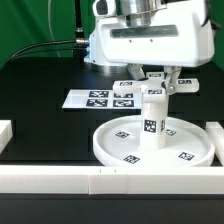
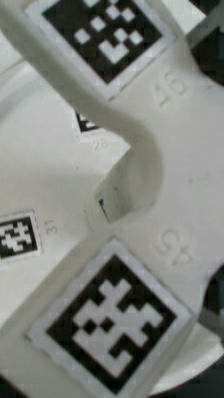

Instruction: Assemble round table

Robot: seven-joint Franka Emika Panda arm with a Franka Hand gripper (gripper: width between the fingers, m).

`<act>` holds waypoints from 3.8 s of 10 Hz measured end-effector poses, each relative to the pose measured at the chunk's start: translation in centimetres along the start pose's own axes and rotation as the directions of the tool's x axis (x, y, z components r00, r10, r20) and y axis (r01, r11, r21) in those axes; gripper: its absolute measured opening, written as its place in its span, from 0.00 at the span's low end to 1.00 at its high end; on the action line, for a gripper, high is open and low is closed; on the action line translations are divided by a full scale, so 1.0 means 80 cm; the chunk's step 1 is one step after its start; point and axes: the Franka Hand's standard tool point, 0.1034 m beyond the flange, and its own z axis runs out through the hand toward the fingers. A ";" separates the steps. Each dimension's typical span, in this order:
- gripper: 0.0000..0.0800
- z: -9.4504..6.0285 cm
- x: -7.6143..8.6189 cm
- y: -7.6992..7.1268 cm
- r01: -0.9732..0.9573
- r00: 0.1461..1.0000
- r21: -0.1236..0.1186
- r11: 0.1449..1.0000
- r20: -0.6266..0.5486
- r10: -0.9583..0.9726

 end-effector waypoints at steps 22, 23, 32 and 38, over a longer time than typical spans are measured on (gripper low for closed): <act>0.81 -0.041 -0.015 -0.025 0.760 0.650 -0.020 0.650 0.017 -0.760; 0.81 -0.041 -0.014 -0.025 0.822 0.570 -0.020 0.569 0.019 -0.822; 0.81 -0.044 -0.006 -0.023 0.990 -0.135 -0.022 -0.136 0.046 -0.990; 0.81 -0.041 -0.001 -0.019 0.807 -0.587 -0.007 -0.590 0.090 -0.804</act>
Offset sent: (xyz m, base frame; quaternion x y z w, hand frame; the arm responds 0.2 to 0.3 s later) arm 0.0005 0.0001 -0.0042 -0.0239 0.0002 0.2195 0.9753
